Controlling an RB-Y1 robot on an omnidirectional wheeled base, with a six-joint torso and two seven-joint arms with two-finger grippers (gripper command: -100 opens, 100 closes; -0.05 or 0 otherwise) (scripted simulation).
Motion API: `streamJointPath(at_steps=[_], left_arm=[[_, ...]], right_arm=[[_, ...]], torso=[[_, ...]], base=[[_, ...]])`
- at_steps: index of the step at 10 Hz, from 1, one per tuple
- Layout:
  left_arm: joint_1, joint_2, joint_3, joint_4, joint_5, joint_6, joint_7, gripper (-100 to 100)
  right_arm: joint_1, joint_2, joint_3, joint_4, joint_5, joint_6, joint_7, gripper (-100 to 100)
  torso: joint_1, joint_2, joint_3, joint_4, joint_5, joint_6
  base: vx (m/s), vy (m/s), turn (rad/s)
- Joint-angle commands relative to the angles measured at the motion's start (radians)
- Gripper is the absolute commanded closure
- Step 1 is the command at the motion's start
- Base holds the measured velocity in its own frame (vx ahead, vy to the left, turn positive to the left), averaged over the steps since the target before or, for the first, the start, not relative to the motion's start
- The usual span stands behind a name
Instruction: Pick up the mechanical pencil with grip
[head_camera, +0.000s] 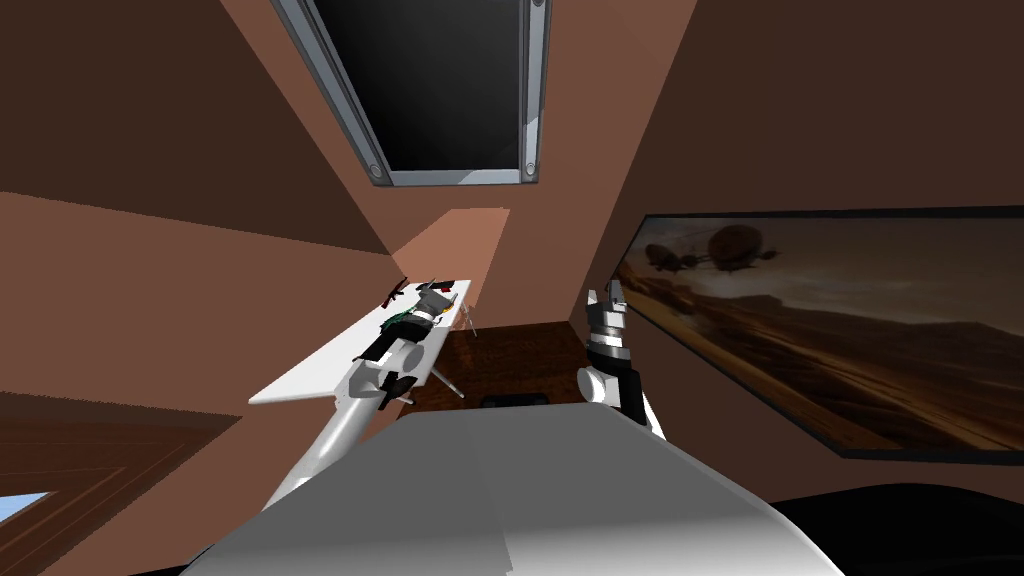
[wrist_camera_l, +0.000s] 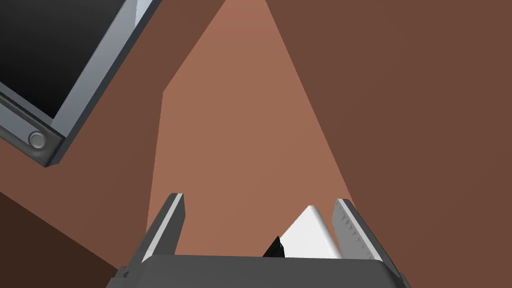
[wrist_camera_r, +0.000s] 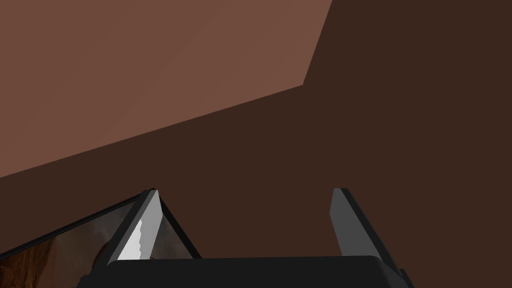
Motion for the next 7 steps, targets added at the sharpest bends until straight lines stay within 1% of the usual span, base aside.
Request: streamJointPath(at_steps=[1, 2, 3, 4, 5, 6, 7], left_arm=[[-0.012, -0.001, 0.001, 0.008, 0.009, 0.050, 0.015, -100], [-0.012, -0.001, 0.001, 0.008, 0.009, 0.056, 0.015, -100], [-0.033, 0.011, 0.008, 0.036, 0.036, 0.097, 0.043, -100], [-0.033, 0.011, 0.008, 0.036, 0.036, 0.117, 0.043, -100], [-0.054, 0.021, 0.014, 0.065, 0.062, 0.152, 0.071, -100], [-0.054, 0.021, 0.014, 0.065, 0.062, 0.179, 0.071, -100], [-0.073, 0.029, 0.021, 0.096, 0.087, 0.207, 0.097, -100]], right_arm=[[0.000, 0.000, 0.000, 0.000, 0.000, 0.000, 0.000, 0], [0.000, 0.000, 0.000, 0.000, 0.000, 0.000, 0.000, 0], [0.000, 0.000, 0.000, 0.000, 0.000, 0.000, 0.000, 0], [0.000, 0.000, 0.000, 0.000, 0.000, 0.000, 0.000, 0], [0.000, 0.000, 0.000, 0.000, 0.000, 0.000, 0.000, 0], [0.000, 0.000, 0.000, 0.000, 0.000, 0.000, 0.000, 0], [0.000, 0.000, 0.000, 0.000, 0.000, 0.000, 0.000, 0]], torso=[[0.000, 0.000, 0.000, 0.000, 0.000, 0.000], [0.000, 0.000, 0.000, 0.000, 0.000, 0.000], [0.001, 0.001, 0.000, 0.000, 0.000, 0.000], [0.001, 0.000, 0.000, 0.000, 0.000, 0.000], [0.001, 0.001, 0.000, 0.000, 0.000, 0.000], [0.000, 0.000, 0.000, 0.000, 0.000, 0.000], [0.001, 0.000, 0.000, 0.000, 0.000, 0.000]], base=[[0.025, -0.020, 0.025], [0.012, -0.009, -0.011], [0.018, -0.005, 0.054], [0.019, -0.010, 0.034], [0.025, -0.016, 0.059], [0.025, -0.015, 0.029], [0.028, -0.007, 0.066]])
